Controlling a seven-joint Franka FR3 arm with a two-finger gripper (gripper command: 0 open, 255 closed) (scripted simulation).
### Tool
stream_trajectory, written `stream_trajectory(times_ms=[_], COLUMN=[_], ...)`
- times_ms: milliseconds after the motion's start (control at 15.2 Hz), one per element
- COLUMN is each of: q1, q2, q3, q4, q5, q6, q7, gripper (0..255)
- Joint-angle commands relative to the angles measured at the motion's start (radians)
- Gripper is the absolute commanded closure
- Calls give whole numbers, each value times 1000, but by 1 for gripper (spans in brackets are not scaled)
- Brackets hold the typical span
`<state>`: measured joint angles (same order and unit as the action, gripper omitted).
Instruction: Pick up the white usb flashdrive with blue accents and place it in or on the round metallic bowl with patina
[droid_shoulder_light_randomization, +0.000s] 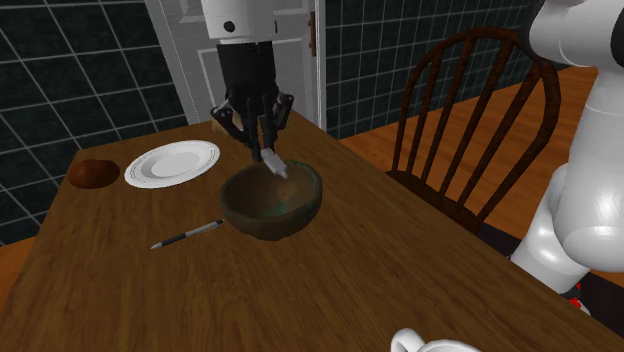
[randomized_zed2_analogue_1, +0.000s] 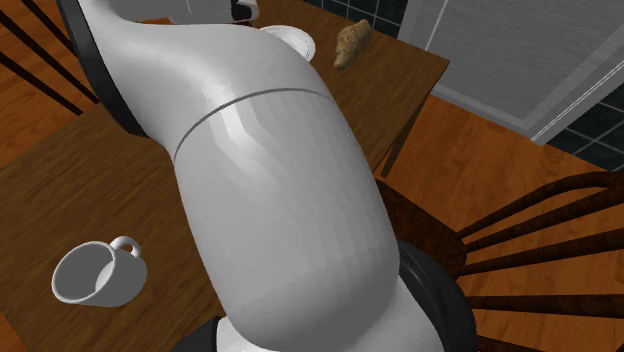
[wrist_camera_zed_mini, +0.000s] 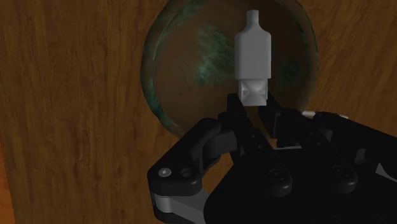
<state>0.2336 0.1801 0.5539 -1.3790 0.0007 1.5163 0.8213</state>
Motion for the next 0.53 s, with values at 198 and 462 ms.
stream_trajectory(times_ms=[198, 462], q1=[-9, -15], q2=[-20, -32], q3=[-3, -5], q4=[-91, -160], q5=[11, 17], q6=[74, 132], q7=[-11, -19], gripper=[255, 255])
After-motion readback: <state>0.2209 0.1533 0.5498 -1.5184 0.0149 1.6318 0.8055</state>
